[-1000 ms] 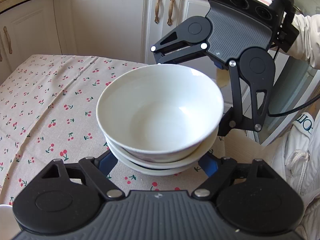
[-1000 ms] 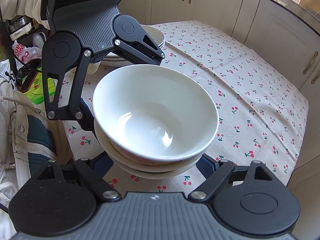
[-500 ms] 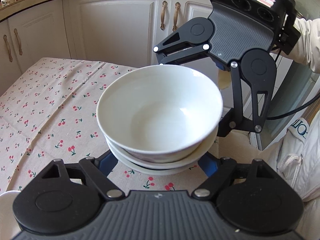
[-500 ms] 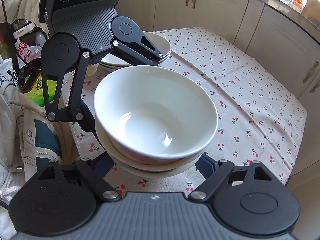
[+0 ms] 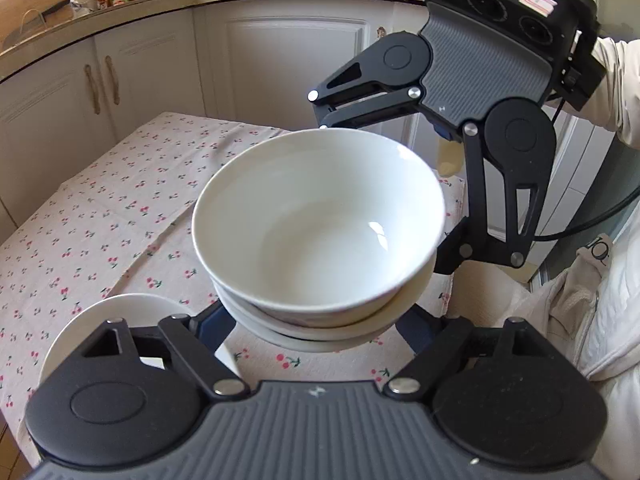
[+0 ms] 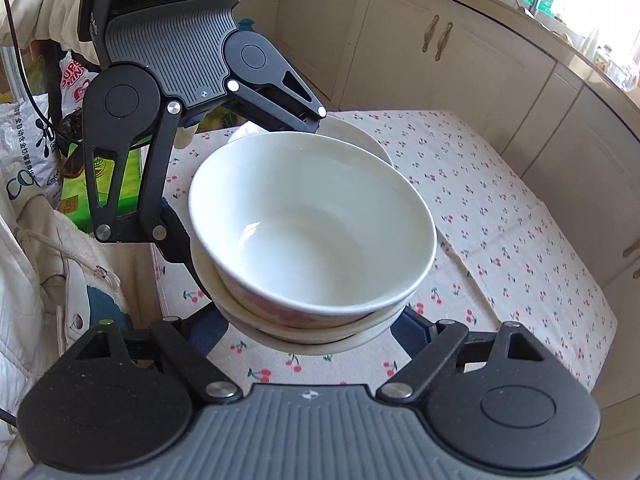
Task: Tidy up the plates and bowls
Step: 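Lift the bowl stack with both tools and carry it toward the plate stack, then lower the bowl stack onto the plate stack with both tools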
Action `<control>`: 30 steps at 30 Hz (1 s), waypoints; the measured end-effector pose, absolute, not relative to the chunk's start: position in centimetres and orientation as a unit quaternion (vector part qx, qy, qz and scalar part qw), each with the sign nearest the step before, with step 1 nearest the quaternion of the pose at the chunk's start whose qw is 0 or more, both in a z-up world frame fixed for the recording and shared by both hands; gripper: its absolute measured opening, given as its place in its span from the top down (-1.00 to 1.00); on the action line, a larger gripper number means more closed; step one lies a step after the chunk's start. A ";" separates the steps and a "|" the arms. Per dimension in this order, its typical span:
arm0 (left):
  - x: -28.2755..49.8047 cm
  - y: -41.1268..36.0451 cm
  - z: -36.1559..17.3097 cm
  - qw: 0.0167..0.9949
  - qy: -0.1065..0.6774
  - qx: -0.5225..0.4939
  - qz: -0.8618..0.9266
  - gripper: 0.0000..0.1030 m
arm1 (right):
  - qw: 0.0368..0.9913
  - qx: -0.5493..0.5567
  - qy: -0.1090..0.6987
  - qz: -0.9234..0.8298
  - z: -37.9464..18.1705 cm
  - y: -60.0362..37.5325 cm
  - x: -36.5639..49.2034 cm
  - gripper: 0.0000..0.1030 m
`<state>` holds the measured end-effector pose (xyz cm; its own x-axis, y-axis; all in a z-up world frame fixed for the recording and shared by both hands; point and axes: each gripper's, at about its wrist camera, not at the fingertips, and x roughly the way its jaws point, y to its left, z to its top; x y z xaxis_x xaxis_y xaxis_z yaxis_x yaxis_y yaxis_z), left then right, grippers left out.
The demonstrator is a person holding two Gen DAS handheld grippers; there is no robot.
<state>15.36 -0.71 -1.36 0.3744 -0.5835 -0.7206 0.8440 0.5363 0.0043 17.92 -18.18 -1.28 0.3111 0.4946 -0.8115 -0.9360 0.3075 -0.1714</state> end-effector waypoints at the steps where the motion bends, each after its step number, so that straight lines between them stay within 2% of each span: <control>1: 15.3 -0.1 -1.2 0.811 0.342 0.189 -0.436 -0.66 | 0.735 -0.337 0.327 0.489 -1.1 -17.5 18.0 -0.76; 15: 15.9 7.8 -1.0 0.847 0.346 0.178 -0.361 -0.66 | 0.698 -0.377 0.295 0.533 -1.5 -7.8 21.5 -0.76; 30: 19.9 9.8 -3.5 0.841 0.375 0.168 -0.352 -0.65 | 0.690 -0.362 0.330 0.532 -4.4 -4.3 25.8 -0.74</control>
<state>19.86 9.75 -3.48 0.4712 -0.4657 -0.7491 0.7183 0.6955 0.0194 25.83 -4.33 -4.44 0.2153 0.4959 -0.8412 -0.9740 0.1710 -0.1485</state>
